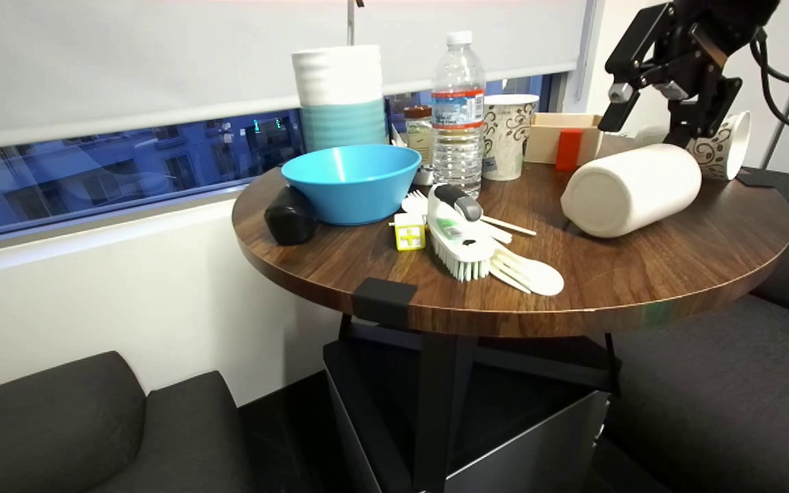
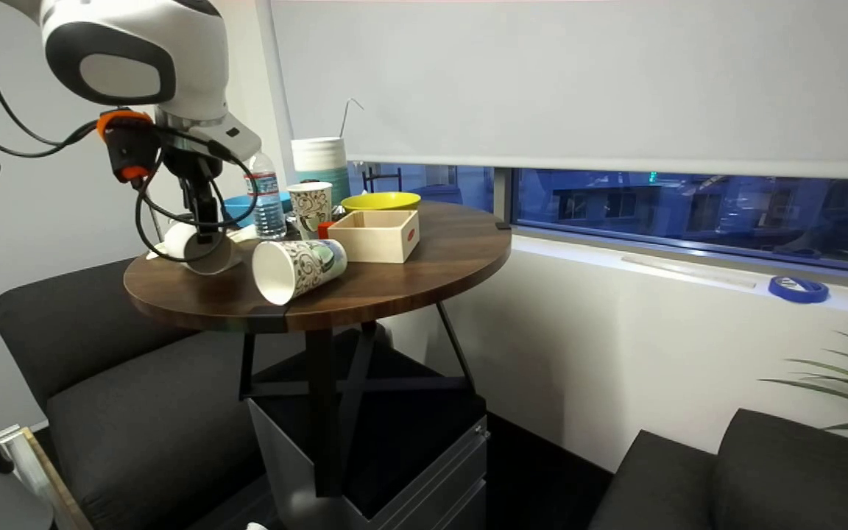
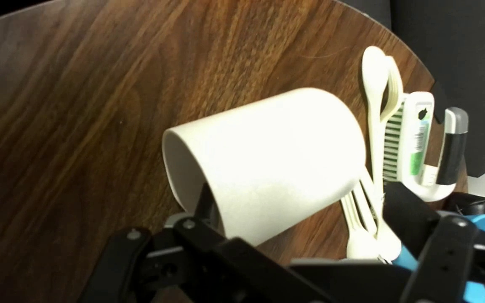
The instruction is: Make the white object and cup sit up straight
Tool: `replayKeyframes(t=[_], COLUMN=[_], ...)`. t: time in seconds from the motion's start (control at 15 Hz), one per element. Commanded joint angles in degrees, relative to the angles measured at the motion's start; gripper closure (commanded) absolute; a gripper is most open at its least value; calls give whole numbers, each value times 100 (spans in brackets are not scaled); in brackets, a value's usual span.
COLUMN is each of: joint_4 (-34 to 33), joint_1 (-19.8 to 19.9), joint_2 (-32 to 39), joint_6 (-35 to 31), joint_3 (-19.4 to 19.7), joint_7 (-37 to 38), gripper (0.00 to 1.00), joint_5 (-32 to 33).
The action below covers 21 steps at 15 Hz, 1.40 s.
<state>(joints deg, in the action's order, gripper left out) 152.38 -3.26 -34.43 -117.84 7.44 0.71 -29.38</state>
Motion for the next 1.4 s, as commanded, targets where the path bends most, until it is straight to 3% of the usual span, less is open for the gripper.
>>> replayKeyframes(t=[0.0, 0.2, 0.27, 0.33, 0.4, 1.07, 1.33], joint_4=[-39, -66, -72, -77, -87, -252, -337], joint_1=[1, 86, 112, 139, 155, 379, 405], joint_2=[207, 343, 377, 401, 417, 379, 250], joint_6=[232, 342, 347, 345, 349, 315, 233], joint_3=[132, 150, 152, 146, 149, 50, -146], joint_7=[-273, -313, -323, -314, -317, -180, -25], gripper=[0, 3, 19, 28, 31, 98, 98], joint_5=[-458, -642, -698, -730, -773, -925, -820])
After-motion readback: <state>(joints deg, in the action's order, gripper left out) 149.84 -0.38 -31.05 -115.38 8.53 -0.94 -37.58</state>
